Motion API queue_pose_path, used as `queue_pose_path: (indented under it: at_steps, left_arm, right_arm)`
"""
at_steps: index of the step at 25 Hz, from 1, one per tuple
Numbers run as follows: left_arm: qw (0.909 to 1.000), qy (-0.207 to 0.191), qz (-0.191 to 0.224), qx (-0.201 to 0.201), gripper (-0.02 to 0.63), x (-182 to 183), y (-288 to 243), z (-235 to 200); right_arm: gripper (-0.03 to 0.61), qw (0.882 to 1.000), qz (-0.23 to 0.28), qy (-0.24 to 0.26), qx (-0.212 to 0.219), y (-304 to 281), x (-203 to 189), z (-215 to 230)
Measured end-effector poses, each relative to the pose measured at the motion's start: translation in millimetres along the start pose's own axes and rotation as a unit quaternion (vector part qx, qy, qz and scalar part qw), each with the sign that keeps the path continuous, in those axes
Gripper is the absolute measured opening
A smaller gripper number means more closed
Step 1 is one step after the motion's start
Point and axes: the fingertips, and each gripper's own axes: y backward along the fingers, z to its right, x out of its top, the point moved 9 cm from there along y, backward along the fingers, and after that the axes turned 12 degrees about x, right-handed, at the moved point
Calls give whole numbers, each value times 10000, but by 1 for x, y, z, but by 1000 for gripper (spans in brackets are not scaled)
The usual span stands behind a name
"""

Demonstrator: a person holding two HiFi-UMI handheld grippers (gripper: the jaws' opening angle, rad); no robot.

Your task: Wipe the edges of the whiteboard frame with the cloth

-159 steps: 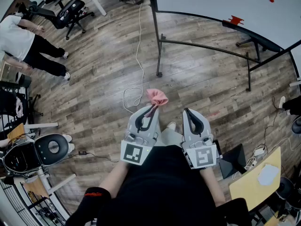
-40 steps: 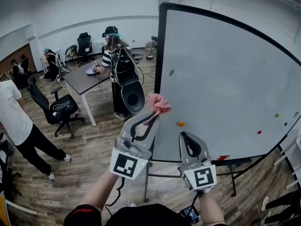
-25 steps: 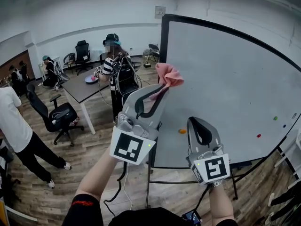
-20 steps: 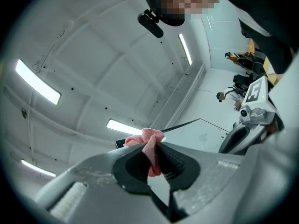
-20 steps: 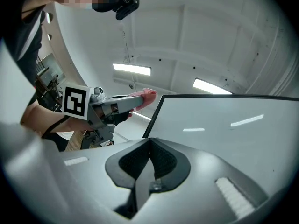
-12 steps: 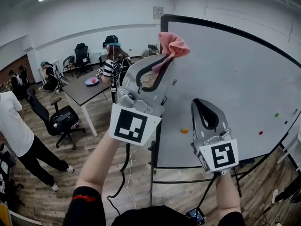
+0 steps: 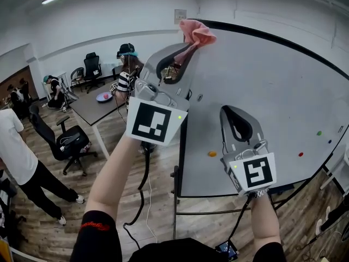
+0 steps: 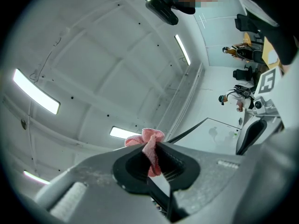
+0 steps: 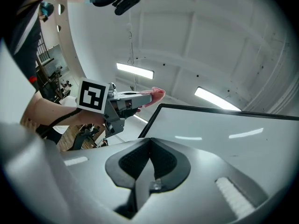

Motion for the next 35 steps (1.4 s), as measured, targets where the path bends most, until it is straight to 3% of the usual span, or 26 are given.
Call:
queue_pose_path:
  at_steps: [14,24,27,35]
  left_arm:
    - [9998,112,-45,168,21,-17,-27,-25]
    - [9998,-187,13,61,21,-30,-40,-26]
    - [9999,43,-27,147,21,-31,-37,-22]
    - [9997,130,-31,198,21,-33,-36,-22]
  right_arm:
    - [2,9997,-99,205,-82,-14,2,-2]
    - [2,9995,-150,228,-155,-16,-3,3]
    - [2,9995,-173,213,-151,-16,-7,2]
    - [2,9996,-178,175,-109,-18,-12,0]
